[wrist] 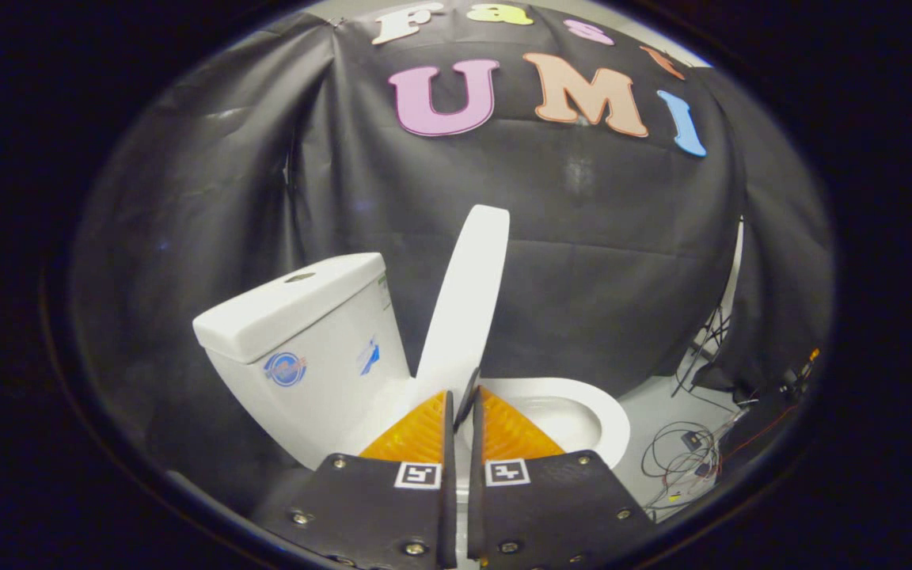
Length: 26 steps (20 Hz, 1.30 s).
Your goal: Open the toilet lid.
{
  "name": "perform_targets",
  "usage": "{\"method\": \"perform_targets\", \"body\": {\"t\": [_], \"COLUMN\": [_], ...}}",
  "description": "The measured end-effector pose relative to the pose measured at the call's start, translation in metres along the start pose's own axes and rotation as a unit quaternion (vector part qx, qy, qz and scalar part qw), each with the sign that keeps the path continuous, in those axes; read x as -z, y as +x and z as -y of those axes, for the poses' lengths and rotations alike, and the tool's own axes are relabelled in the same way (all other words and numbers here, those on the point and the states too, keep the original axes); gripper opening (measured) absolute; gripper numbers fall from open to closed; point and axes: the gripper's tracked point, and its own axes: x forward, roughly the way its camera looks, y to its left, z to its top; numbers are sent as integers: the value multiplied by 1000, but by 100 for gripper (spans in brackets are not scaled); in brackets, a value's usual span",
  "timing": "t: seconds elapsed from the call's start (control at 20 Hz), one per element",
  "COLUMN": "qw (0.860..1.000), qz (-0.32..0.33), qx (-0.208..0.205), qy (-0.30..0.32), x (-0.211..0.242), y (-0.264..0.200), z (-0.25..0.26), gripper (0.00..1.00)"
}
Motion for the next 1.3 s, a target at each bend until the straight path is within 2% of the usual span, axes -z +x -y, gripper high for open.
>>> {"method": "perform_targets", "body": {"t": [0.55, 1.3], "qw": [1000, 998], "qz": [13, 21], "qx": [-20, -56], "qy": [-7, -30], "x": [-5, -7], "y": [-1, -1], "z": [-37, -52], "gripper": [6, 6]}}
